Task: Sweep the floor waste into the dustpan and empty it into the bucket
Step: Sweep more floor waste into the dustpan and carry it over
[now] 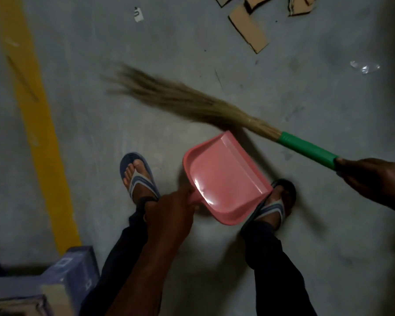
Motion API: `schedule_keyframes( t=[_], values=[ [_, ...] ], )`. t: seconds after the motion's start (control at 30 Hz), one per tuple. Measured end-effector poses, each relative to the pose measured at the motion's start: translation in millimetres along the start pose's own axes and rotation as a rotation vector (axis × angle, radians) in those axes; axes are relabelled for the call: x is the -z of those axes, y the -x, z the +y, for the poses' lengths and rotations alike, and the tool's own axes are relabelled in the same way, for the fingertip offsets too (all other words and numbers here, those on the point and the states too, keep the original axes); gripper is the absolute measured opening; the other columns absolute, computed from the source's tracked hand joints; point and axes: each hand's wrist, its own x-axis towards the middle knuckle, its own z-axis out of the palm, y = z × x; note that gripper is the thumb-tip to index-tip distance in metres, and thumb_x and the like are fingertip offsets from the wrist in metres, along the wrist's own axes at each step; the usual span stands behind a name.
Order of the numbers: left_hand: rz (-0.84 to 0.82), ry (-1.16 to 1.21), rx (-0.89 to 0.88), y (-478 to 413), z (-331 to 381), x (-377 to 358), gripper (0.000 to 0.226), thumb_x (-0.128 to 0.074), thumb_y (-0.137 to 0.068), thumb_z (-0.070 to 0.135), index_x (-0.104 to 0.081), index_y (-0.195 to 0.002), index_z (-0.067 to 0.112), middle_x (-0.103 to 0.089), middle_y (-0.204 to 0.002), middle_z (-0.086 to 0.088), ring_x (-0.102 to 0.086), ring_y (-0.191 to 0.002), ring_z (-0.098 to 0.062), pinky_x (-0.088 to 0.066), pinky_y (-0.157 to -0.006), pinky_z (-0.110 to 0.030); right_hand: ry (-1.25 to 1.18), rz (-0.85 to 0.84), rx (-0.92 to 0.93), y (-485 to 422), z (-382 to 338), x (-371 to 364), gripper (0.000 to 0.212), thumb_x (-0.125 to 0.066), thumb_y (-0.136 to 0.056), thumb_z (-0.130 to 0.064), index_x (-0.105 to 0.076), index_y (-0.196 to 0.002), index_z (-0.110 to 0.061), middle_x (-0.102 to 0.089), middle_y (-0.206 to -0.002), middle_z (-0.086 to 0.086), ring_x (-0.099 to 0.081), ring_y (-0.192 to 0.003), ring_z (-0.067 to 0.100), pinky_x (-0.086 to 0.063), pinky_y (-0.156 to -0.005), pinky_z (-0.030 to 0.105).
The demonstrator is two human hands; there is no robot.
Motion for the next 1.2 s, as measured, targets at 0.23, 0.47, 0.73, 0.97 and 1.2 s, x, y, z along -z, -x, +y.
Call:
schedule_keyframes(
  t=[0.23, 0.47, 0.73, 0.97, 1.2],
  values=[
    [0.136, 0.129, 0.022, 1, 16, 7, 0.031, -0.062, -0.094, 0.034, -0.057, -0.124, 0.038, -0.069, -0.110, 0.002, -0.061, -0.110, -0.024, -0.041, -0.099, -0.038, -0.089, 0.149, -0.119, -22, -23, 12, 0.033, -0.061, -0.089, -0.053, -0.056, -0.121, -0.057, -0.073, -0.097, 0.009, -0.069, -0.073, 0.033, -0.053, -0.066, 0.035],
    [0.247, 0.246, -0.041, -14, 26, 14, 0.031, -0.064, -0.092, 0.036, -0.059, -0.123, 0.038, -0.071, -0.102, 0.001, -0.065, -0.096, -0.028, -0.043, -0.074, -0.032, -0.105, 0.303, -0.127, 23, -53, 5, 0.038, -0.066, -0.086, -0.038, -0.074, -0.115, -0.013, -0.075, -0.096, 0.009, -0.072, -0.073, 0.024, -0.051, -0.069, 0.026],
    [0.375, 0.393, -0.110, -31, 58, 34, 0.038, -0.065, -0.088, 0.041, -0.052, -0.124, 0.040, -0.070, -0.103, 0.002, -0.064, -0.098, -0.029, -0.052, -0.086, -0.048, -0.633, 0.645, -0.708, 71, -113, -27, 0.034, -0.073, -0.085, -0.039, -0.066, -0.118, -0.041, -0.074, -0.108, 0.002, -0.072, -0.081, 0.017, -0.060, -0.080, 0.041],
    [0.390, 0.424, -0.195, -33, 66, 39, 0.036, -0.069, -0.089, 0.032, -0.058, -0.124, 0.033, -0.069, -0.108, 0.005, -0.063, -0.098, -0.025, -0.051, -0.083, -0.041, -0.767, 0.774, -1.125, 55, -119, -33, 0.043, -0.068, -0.091, -0.031, -0.059, -0.133, -0.024, -0.067, -0.077, -0.010, -0.062, -0.058, 0.021, -0.057, -0.051, 0.029],
    [0.372, 0.376, -0.146, -42, 39, 46, 0.043, -0.061, -0.086, 0.056, -0.050, -0.127, 0.045, -0.066, -0.107, 0.016, -0.065, -0.100, -0.022, -0.052, -0.086, -0.041, -0.710, 0.495, -1.131, 17, -115, -40, 0.046, -0.068, -0.088, -0.037, -0.062, -0.132, -0.024, -0.071, -0.087, -0.008, -0.069, -0.063, 0.020, -0.062, -0.061, 0.038]
  ],
)
